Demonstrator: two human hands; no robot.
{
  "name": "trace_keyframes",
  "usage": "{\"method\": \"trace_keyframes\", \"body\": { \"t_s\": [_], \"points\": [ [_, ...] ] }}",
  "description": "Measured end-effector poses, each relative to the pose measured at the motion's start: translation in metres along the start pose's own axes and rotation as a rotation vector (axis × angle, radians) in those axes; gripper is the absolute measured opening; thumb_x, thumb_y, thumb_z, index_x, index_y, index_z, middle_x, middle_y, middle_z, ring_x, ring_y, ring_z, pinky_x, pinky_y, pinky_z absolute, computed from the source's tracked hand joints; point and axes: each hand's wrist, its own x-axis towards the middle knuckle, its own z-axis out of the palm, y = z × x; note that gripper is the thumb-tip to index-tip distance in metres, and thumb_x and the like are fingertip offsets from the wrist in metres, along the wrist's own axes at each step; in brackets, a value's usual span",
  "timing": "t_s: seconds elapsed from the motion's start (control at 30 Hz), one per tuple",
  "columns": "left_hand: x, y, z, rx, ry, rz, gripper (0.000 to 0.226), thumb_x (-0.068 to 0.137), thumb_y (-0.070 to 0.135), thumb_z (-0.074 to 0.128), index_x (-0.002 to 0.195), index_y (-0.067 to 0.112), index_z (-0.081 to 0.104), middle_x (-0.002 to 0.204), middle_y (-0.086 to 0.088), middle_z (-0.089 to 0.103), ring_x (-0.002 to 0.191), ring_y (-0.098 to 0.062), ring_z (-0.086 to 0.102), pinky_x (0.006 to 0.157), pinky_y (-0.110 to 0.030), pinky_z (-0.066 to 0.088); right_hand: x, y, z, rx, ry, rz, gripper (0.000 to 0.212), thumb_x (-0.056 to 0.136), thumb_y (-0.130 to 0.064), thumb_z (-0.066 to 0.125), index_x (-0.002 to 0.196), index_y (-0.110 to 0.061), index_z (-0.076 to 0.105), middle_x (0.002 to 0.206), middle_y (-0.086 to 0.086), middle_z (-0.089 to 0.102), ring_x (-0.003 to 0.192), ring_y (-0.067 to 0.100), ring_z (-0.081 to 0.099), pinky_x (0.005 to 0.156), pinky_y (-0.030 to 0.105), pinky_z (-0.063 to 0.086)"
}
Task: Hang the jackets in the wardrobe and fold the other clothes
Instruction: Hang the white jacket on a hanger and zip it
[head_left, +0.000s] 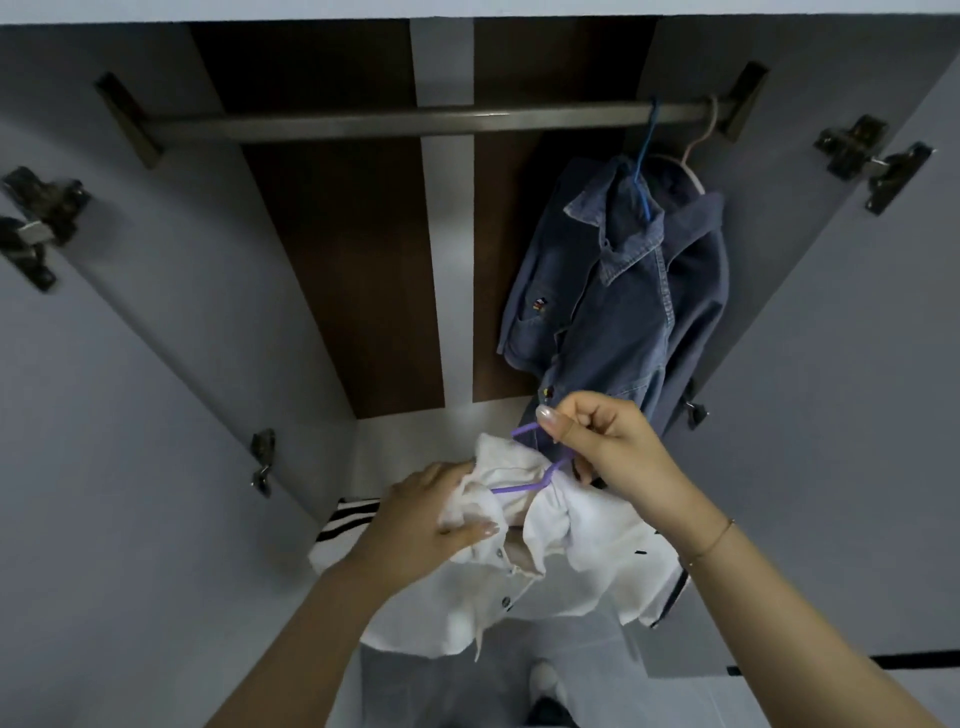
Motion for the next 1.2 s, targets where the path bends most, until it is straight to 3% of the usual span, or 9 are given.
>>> {"method": "trace_keyframes", "body": {
  "t_s": [0.17,0.27,0.37,0.43,0.57,0.83,0.93,1.1,1.2],
  "points": [
    [0.015,0.002,-0.013,0.171,0.031,0.124,0.034,0.097,0.043,0.053,0.12,0.021,0.064,0.113,0.0,0.065,0.101,-0.016,0.06,0.085,-0.017,0.039,0.013,-0.021,0.011,-0.025,-0.028,-0.02,0.027,0.093,-0.02,0.059,0.071,-0.005,0.059,0.054,0.003,0.047,0.044,0.011,0.046,0.051,0.016,0.044],
    [0.027,0.005,-0.034,0.005,0.077,0.166,0.024,0.097,0.034,0.057,0.103,0.015,0.07,0.097,-0.002,0.067,0.089,-0.017,0.059,0.079,-0.018,0.038,0.011,-0.025,-0.01,-0.043,-0.058,-0.015,0.021,0.09,-0.026,0.061,0.1,-0.008,0.068,0.09,0.019,0.065,0.079,0.019,0.064,0.079,0.032,0.053],
    [0.049,0.008,-0.064,-0.021,0.103,0.253,0.036,0.095,0.044,0.052,0.091,0.012,0.069,0.085,-0.001,0.064,0.08,-0.018,0.059,0.077,-0.028,0.041,-0.007,-0.013,-0.037,-0.38,-0.171,-0.004,0.047,0.081,-0.036,0.072,0.126,-0.026,0.061,0.121,-0.005,0.063,0.114,0.007,0.058,0.101,0.029,0.046],
    [0.068,0.014,-0.081,0.0,0.114,0.297,0.037,0.093,0.047,0.047,0.085,0.016,0.065,0.081,0.007,0.061,0.078,-0.014,0.058,0.077,-0.033,0.04,-0.02,0.0,-0.044,-0.519,-0.207,0.057,0.054,0.082,-0.044,0.072,0.133,-0.038,0.052,0.12,-0.019,0.064,0.109,0.001,0.06,0.092,0.028,0.052],
    [0.11,0.031,-0.101,0.013,0.187,0.345,0.022,0.092,0.039,0.046,0.09,0.028,0.066,0.09,0.012,0.058,0.091,-0.014,0.057,0.087,-0.036,0.032,-0.016,0.017,-0.038,-0.675,0.102,-0.092,0.002,0.093,-0.048,0.055,0.095,-0.046,0.055,0.06,-0.018,0.061,0.052,0.004,0.057,0.054,0.013,0.038],
    [0.19,0.066,-0.135,0.017,0.56,0.209,0.031,0.098,0.031,0.055,0.129,0.024,0.058,0.132,0.0,0.058,0.122,-0.023,0.051,0.108,-0.044,0.033,0.075,0.0,-0.051,-0.491,0.467,-0.164,0.025,0.097,-0.024,0.059,0.076,-0.011,0.057,0.048,-0.003,0.054,0.037,0.006,0.051,0.043,0.024,0.038],
    [0.203,0.074,-0.141,-0.021,0.605,0.215,0.038,0.096,0.015,0.059,0.133,0.012,0.056,0.139,-0.007,0.054,0.128,-0.026,0.05,0.11,-0.048,0.037,0.126,-0.014,-0.073,-0.416,0.549,-0.141,0.029,0.097,-0.026,0.057,0.075,-0.008,0.055,0.05,0.007,0.057,0.04,0.008,0.054,0.048,0.033,0.042],
    [0.221,0.093,-0.115,-0.211,0.633,0.165,0.034,0.095,0.005,0.058,0.129,0.012,0.059,0.138,-0.002,0.053,0.127,-0.008,0.043,0.109,-0.016,0.027,0.209,-0.007,-0.102,-0.482,0.577,-0.071,0.03,0.097,-0.025,0.055,0.074,-0.006,0.05,0.059,0.0,0.053,0.054,0.009,0.049,0.05,0.028,0.031],
    [0.235,0.099,-0.094,-0.234,0.561,0.131,0.032,0.094,0.004,0.059,0.125,0.011,0.063,0.135,0.001,0.054,0.124,-0.005,0.045,0.103,-0.005,0.025,0.249,0.014,-0.104,-0.667,0.455,0.057,0.026,0.101,-0.027,0.048,0.093,-0.003,0.054,0.083,0.014,0.063,0.08,0.031,0.06,0.062,0.034,0.04]
  ]
}}
